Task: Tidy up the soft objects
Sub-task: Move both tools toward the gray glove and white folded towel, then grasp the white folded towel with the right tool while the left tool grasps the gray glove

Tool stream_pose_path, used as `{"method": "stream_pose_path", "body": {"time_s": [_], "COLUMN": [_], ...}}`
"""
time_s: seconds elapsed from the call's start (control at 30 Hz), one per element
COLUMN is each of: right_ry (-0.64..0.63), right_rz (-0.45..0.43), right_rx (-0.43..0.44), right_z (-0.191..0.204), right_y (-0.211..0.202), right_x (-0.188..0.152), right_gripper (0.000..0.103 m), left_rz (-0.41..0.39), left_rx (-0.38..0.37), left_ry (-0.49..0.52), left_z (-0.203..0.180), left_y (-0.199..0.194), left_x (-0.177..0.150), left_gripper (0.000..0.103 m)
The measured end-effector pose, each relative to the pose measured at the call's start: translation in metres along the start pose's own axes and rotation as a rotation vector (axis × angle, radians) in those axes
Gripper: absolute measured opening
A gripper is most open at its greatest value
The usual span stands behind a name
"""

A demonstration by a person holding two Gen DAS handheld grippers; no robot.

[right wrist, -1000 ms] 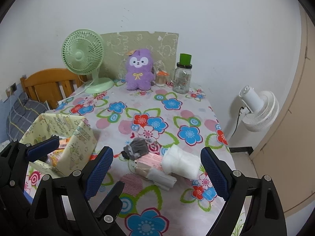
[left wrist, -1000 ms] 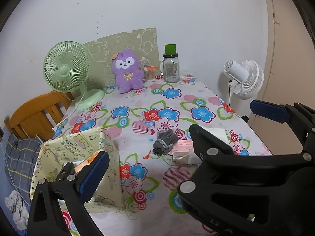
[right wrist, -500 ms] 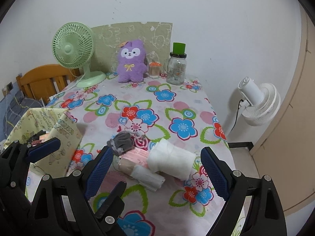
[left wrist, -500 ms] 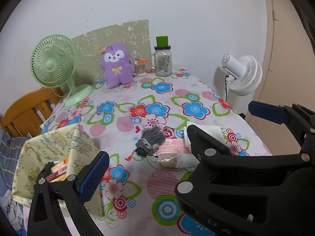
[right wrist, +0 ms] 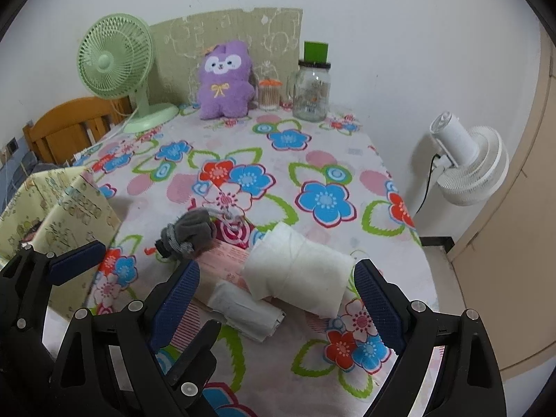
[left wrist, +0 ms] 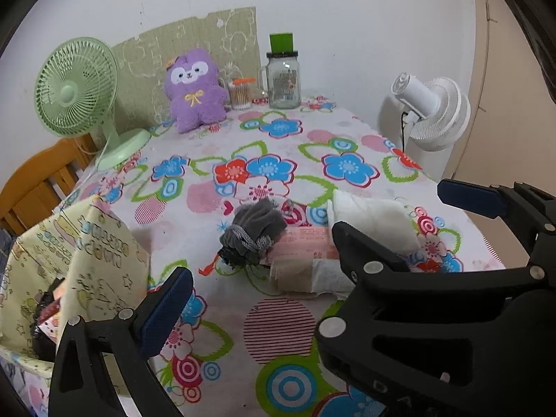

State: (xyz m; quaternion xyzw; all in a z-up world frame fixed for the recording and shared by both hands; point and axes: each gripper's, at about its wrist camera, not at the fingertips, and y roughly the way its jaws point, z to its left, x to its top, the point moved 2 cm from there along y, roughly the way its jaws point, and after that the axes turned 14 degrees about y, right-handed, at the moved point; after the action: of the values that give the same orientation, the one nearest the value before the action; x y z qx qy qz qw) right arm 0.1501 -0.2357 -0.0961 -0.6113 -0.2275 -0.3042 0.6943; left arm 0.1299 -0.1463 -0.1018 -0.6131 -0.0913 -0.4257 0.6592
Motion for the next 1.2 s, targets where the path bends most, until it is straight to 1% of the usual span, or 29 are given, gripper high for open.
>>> {"method": "stream_pose_path", "body": {"time_s": [0.47,0.67,0.8,1.0,1.03,1.2], "right_ry": [0.038,0.045,0.069,0.111,0.113,0.092], "right_rz": [0.062,0.089,0.102,0.122,0.125,0.152], "right_rx": [-0.029,-0.039,-0.029,-0.032,-0.037,-0.037], "right_z": [-0.014,-0.014,-0.016,-0.02,-0.02,-0.015], "right_y": [0.042,0.059,0.068,0.079,0.08,0.086], "right_x": [-0.001,0.0,0.003,0.006,0.007,0.006], "right_gripper": [0.092,0.092,0.092,0.092,0.091,0.078], "left_rz": [0.05,0.093,0.103,0.119,0.121,0.137], "left_rx": [-0.013,-0.01,0.0,-0.021,-0.023,-0.027], "left_ry": [0.002,0.007,0.011,-0.011,-0.017,-0.001], "left_z": [0.008,0.009,0.012,0.019,0.02,0.019], "left_y": [0.034,0.05,0.056,0.066,0.068,0.074], "left_x": [0.001,0.003,0.007,0.01,0.01,0.009], "left_gripper": [0.103,0.103,0.103,0.103,0.103,0.103]}}
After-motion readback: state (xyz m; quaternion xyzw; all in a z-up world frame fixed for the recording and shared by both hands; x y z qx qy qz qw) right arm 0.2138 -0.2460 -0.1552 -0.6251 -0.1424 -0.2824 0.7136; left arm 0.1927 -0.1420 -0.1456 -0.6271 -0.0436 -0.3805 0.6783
